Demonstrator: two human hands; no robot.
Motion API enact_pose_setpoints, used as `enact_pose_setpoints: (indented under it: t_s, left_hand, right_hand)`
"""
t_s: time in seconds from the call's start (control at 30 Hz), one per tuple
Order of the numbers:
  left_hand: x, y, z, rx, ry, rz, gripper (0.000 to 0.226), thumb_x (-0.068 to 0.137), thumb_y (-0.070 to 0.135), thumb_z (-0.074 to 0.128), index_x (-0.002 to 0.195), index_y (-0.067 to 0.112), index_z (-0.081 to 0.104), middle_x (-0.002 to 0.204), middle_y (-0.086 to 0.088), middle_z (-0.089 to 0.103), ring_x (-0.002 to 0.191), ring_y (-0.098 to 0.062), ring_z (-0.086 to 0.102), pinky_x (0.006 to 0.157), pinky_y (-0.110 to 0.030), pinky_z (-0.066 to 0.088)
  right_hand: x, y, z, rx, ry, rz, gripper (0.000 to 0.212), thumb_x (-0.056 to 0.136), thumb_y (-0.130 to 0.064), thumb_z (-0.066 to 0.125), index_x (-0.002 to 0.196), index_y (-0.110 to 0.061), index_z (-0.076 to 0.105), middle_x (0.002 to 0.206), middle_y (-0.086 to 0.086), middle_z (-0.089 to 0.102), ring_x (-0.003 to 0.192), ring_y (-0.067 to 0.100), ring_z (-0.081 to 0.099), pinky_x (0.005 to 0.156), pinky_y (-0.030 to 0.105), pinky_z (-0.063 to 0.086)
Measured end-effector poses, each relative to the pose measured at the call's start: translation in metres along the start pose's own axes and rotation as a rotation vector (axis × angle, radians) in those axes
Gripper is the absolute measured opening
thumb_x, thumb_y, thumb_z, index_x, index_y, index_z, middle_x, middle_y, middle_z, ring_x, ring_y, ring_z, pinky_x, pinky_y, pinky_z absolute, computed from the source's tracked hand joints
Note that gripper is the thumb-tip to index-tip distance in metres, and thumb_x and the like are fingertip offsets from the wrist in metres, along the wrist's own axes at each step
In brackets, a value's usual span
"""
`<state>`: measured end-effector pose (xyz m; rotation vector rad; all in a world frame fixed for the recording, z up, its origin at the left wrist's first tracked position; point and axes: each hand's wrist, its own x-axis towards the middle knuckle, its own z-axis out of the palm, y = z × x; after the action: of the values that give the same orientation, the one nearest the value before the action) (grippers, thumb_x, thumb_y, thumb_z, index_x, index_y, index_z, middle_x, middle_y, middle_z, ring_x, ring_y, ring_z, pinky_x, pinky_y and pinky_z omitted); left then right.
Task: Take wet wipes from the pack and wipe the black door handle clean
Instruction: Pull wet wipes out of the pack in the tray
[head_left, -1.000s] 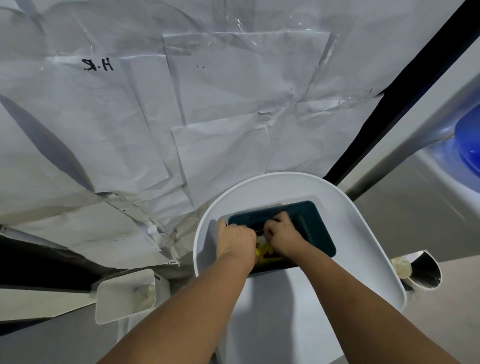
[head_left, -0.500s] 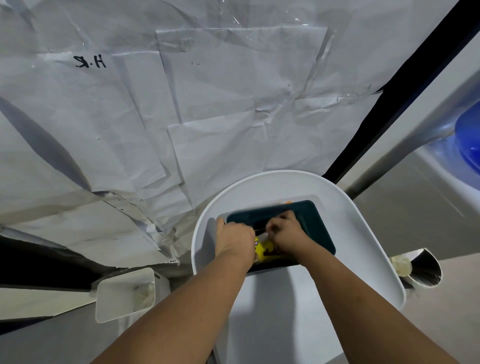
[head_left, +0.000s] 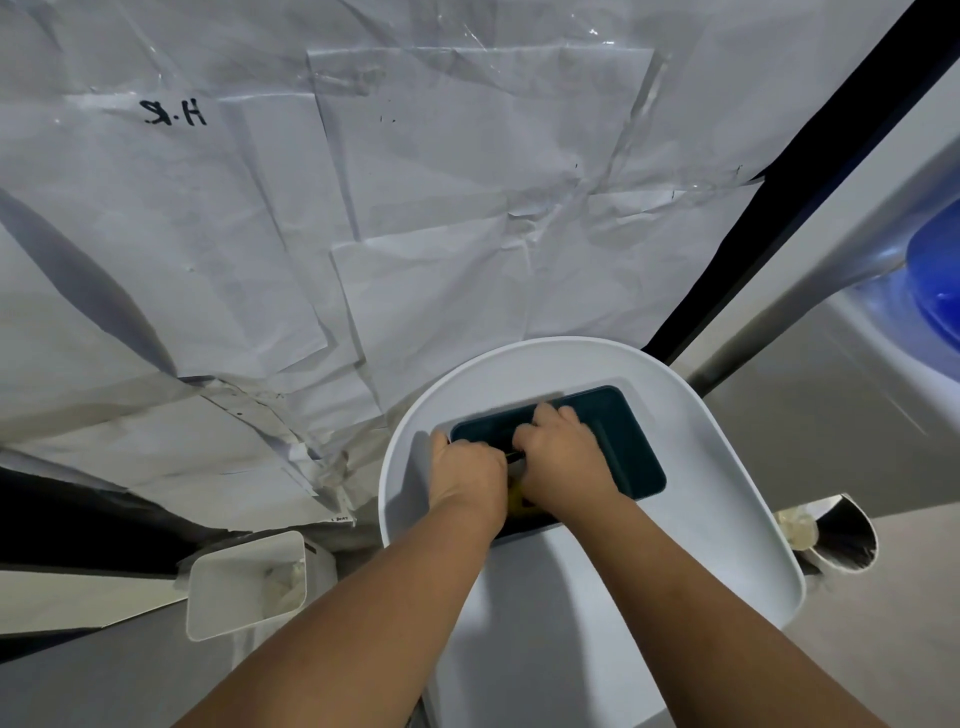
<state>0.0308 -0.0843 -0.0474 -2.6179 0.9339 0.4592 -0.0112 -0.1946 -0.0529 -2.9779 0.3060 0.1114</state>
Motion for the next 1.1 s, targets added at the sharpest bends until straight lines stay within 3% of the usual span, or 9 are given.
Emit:
enact_pose_setpoints:
  t_s: [0.17, 0.37, 0.5, 0.57, 0.63, 0.73, 0.8, 0.9, 1.1]
  left_hand:
    - [0.004, 0.0, 0.004, -0.022, 0.02, -0.012, 0.013, 0.077, 0.027, 0.064, 0.07, 0.027, 0.054, 0.067, 0.006, 0.055, 0.067, -0.018, 0.048, 0.088, -0.039, 0.028]
    - [0.008, 0.001, 0.008, -0.023, 0.024, -0.022, 0.012, 0.074, 0.032, 0.068, 0.07, 0.026, 0.059, 0.065, 0.006, 0.057, 0.065, -0.018, 0.05, 0.083, -0.04, 0.024]
    - [0.009, 0.001, 0.008, -0.006, 0.026, -0.01, 0.011, 0.077, 0.036, 0.067, 0.078, 0.028, 0.059, 0.072, 0.006, 0.058, 0.074, -0.019, 0.054, 0.092, -0.04, 0.026]
    - [0.009, 0.0, 0.009, -0.014, 0.039, -0.001, 0.011, 0.08, 0.037, 0.065, 0.082, 0.029, 0.057, 0.076, 0.006, 0.059, 0.079, -0.019, 0.055, 0.093, -0.04, 0.027]
    - [0.009, -0.001, 0.009, -0.023, 0.051, 0.0, 0.01, 0.08, 0.036, 0.065, 0.083, 0.03, 0.058, 0.077, 0.007, 0.06, 0.078, -0.019, 0.055, 0.091, -0.04, 0.027]
    - [0.009, -0.001, 0.01, -0.034, 0.056, -0.013, 0.013, 0.077, 0.038, 0.068, 0.079, 0.028, 0.059, 0.072, 0.007, 0.059, 0.073, -0.018, 0.054, 0.086, -0.039, 0.026]
    - [0.009, -0.001, 0.01, -0.04, 0.063, -0.015, 0.013, 0.075, 0.038, 0.068, 0.077, 0.028, 0.061, 0.07, 0.007, 0.059, 0.071, -0.019, 0.053, 0.084, -0.04, 0.026]
    - [0.008, 0.0, 0.01, -0.046, 0.08, -0.009, 0.01, 0.076, 0.035, 0.067, 0.08, 0.027, 0.062, 0.073, 0.006, 0.061, 0.071, -0.019, 0.053, 0.085, -0.04, 0.027]
    - [0.007, -0.004, 0.008, -0.076, 0.101, 0.008, 0.015, 0.075, 0.029, 0.067, 0.082, 0.027, 0.054, 0.079, 0.006, 0.062, 0.077, -0.02, 0.055, 0.085, -0.039, 0.027]
  right_hand:
    - [0.001, 0.007, 0.012, 0.217, -0.193, 0.12, 0.003, 0.083, -0.015, 0.056, 0.081, -0.016, 0.053, 0.094, 0.003, 0.048, 0.085, 0.028, 0.054, 0.069, 0.034, 0.049]
    - [0.003, 0.034, 0.008, 0.741, -0.204, 0.494, 0.022, 0.077, 0.002, 0.043, 0.075, -0.016, 0.056, 0.081, 0.013, 0.061, 0.076, 0.036, 0.064, 0.066, 0.047, 0.059]
    - [0.002, 0.029, 0.006, 0.734, -0.307, 0.403, 0.015, 0.089, -0.016, 0.057, 0.103, -0.021, 0.053, 0.1, 0.007, 0.057, 0.082, 0.027, 0.064, 0.069, 0.037, 0.059]
    - [0.004, 0.027, 0.006, 0.659, -0.369, 0.318, 0.036, 0.086, -0.032, 0.065, 0.117, -0.025, 0.048, 0.109, 0.0, 0.045, 0.088, 0.023, 0.061, 0.077, 0.033, 0.056]
    - [0.004, 0.025, 0.008, 0.545, -0.36, 0.292, 0.031, 0.085, -0.034, 0.066, 0.111, -0.027, 0.052, 0.111, 0.001, 0.04, 0.089, 0.023, 0.058, 0.08, 0.032, 0.053]
    - [0.005, 0.027, 0.008, 0.499, -0.263, 0.343, 0.005, 0.089, -0.018, 0.054, 0.086, -0.022, 0.055, 0.099, 0.007, 0.054, 0.08, 0.024, 0.055, 0.065, 0.027, 0.045]
    - [0.007, 0.029, 0.007, 0.638, -0.233, 0.462, 0.017, 0.089, -0.015, 0.044, 0.075, -0.022, 0.052, 0.086, 0.008, 0.057, 0.078, 0.027, 0.053, 0.063, 0.028, 0.045]
    - [0.005, 0.031, 0.003, 0.815, -0.232, 0.614, 0.02, 0.088, -0.032, 0.039, 0.083, -0.023, 0.057, 0.093, 0.013, 0.06, 0.085, 0.033, 0.059, 0.076, 0.039, 0.057]
    - [0.001, 0.028, -0.004, 0.765, -0.269, 0.533, 0.019, 0.091, -0.035, 0.037, 0.094, -0.023, 0.052, 0.097, 0.01, 0.06, 0.089, 0.03, 0.061, 0.082, 0.049, 0.056]
